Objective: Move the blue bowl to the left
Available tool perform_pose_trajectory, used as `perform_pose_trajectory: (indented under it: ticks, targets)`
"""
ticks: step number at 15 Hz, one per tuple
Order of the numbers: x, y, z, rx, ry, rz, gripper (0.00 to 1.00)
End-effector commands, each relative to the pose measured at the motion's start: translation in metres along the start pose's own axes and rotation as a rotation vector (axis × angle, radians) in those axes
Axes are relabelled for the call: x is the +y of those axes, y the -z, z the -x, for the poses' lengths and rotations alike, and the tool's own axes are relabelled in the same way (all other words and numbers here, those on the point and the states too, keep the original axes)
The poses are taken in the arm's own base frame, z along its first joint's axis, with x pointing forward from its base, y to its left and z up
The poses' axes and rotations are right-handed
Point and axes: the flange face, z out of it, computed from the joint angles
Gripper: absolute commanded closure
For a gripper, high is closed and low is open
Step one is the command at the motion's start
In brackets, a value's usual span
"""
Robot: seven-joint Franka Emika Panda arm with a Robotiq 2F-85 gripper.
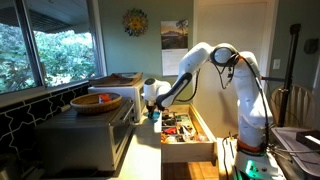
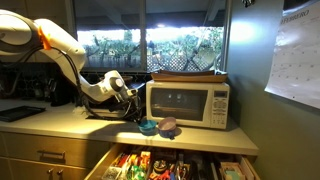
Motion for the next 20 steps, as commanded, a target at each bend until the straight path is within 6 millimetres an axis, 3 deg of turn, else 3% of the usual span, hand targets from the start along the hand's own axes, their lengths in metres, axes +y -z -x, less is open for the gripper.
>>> perform_pose_trajectory:
  ticks: [1, 13, 20]
  targets:
    - [-0.014, 0.022, 0.016, -0.02, 0.002, 0.036, 0.99]
    - [-0.092, 0.109, 0.063, 0.063, 0.124, 0.021, 0.99]
    - [-0.152, 0.152, 0.098, 0.135, 0.351, 0.007, 0.99]
